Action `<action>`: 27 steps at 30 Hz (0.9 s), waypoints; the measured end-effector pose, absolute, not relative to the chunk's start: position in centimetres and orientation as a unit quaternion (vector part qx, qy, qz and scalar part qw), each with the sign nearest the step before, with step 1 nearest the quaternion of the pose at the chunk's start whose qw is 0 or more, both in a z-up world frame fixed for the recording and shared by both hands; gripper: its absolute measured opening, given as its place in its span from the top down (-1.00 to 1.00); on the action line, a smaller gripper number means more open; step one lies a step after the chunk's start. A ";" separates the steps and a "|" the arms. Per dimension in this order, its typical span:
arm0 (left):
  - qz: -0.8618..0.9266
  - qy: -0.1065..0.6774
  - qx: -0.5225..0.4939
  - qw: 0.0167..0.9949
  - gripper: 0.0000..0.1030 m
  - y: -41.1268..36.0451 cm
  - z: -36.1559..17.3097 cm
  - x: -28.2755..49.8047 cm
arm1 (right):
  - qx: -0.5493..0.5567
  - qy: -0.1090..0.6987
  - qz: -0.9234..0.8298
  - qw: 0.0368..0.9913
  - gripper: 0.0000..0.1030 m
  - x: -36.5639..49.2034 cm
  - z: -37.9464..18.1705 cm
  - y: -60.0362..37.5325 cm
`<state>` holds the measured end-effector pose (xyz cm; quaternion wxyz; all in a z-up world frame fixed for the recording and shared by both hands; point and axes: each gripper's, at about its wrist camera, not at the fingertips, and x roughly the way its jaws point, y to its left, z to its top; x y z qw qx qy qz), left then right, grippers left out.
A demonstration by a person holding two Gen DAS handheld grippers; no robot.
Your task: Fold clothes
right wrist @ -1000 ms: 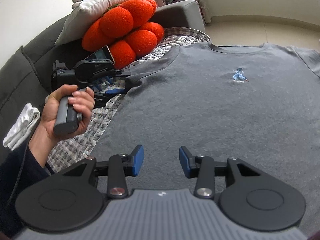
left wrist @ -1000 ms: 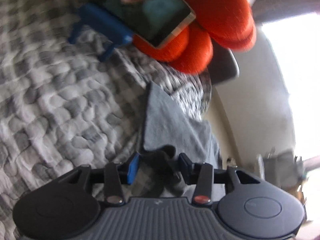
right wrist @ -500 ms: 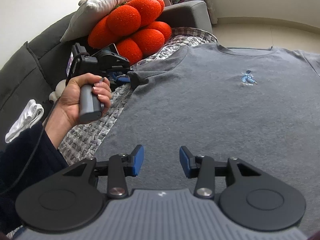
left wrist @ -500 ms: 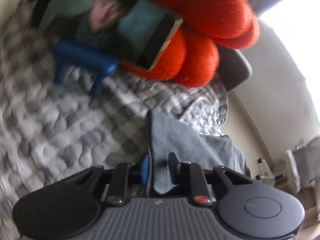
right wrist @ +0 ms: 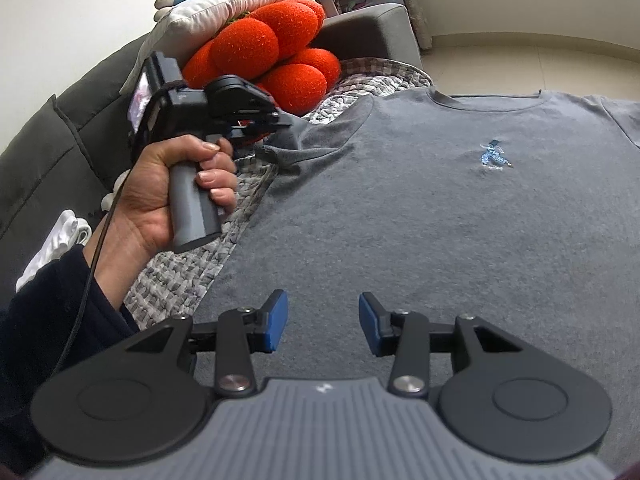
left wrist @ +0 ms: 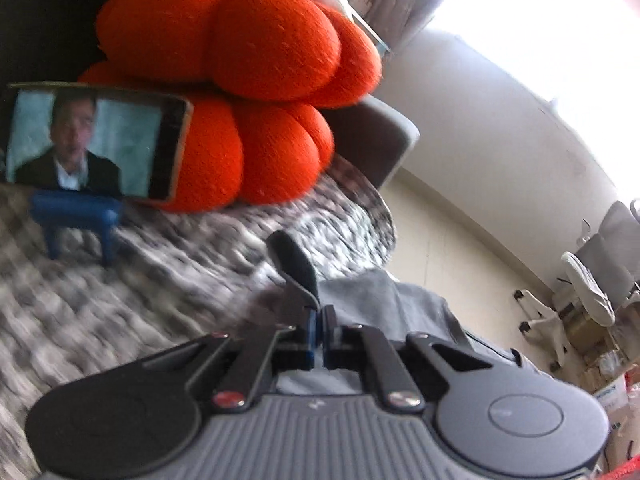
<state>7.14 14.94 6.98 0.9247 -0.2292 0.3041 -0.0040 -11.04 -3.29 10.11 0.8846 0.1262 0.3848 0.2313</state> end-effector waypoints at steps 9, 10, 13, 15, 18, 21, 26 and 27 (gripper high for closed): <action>-0.049 0.313 -0.231 0.920 0.95 9.6 8.3 8.8 | 0.157 0.385 0.224 0.881 0.15 -10.9 10.1 -4.4; -0.057 0.314 -0.232 0.919 0.95 8.9 8.5 8.9 | 0.162 0.385 0.221 0.881 0.15 -10.8 10.1 -4.5; -0.092 0.331 -0.221 0.913 0.95 6.0 8.3 8.9 | 0.192 0.388 0.203 0.878 0.15 -10.5 9.9 -5.5; -0.131 0.365 -0.200 0.900 0.92 3.8 7.4 9.1 | 0.220 0.393 0.185 0.874 0.15 -10.3 9.5 -6.4; -0.152 0.406 -0.178 0.884 0.75 2.2 6.1 8.8 | 0.223 0.398 0.160 0.875 0.14 -10.2 9.3 -7.2; -0.175 0.387 -0.200 0.883 0.27 4.4 6.8 7.4 | 0.222 0.399 0.152 0.877 0.14 -10.2 9.3 -7.6; -0.147 0.366 -0.226 0.891 0.25 11.1 8.5 4.0 | 0.237 0.395 0.154 0.874 0.14 -9.0 9.6 -8.4; -0.141 0.368 -0.210 0.895 0.25 12.1 8.5 2.9 | 0.248 0.394 0.159 0.871 0.14 -8.4 9.6 -8.6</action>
